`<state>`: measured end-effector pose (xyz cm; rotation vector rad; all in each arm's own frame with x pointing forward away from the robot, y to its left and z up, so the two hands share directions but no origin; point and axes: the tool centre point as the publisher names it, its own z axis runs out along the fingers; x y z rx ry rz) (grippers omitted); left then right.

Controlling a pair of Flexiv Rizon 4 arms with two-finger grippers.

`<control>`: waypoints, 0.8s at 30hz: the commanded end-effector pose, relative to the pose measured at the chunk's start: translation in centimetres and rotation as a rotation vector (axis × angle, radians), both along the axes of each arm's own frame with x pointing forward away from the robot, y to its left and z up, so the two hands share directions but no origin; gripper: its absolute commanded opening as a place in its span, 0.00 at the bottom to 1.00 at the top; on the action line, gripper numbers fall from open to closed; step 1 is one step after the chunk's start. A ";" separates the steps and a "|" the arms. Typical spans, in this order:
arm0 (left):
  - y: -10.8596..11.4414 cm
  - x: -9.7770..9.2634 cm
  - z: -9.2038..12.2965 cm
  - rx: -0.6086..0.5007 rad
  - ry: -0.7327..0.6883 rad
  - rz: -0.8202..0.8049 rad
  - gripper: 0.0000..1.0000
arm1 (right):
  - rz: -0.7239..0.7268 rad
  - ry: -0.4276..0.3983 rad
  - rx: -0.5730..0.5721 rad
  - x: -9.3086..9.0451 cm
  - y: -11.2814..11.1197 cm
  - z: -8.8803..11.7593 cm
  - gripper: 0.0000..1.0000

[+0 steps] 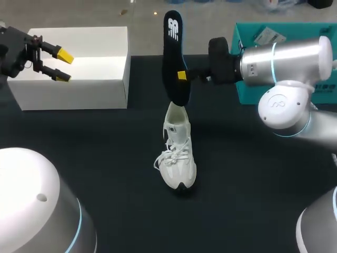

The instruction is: Take the shoe out of the shoebox, open the shoe tongue, remove and reinsert the insole, then place the shoe into the shoebox

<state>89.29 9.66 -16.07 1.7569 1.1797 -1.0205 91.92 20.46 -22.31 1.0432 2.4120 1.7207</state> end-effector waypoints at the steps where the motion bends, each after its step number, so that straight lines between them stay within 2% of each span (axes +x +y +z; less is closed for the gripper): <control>1: 0.1 0.0 0.0 0.003 -0.001 -0.002 1.00 | 0.018 -0.060 0.087 0.3 0.8 -1.7 0.00; 4: 0.1 0.0 0.0 0.003 -0.001 -0.002 1.00 | 0.046 -0.087 0.109 0.1 1.1 -2.5 0.00; 13: 0.1 0.0 0.0 0.003 -0.001 -0.002 1.00 | 0.100 -0.058 0.152 0.1 0.5 -3.8 0.00; 24: 0.1 0.0 0.0 0.003 -0.001 -0.002 1.00 | 0.161 -0.049 0.100 0.5 -0.5 -5.4 0.00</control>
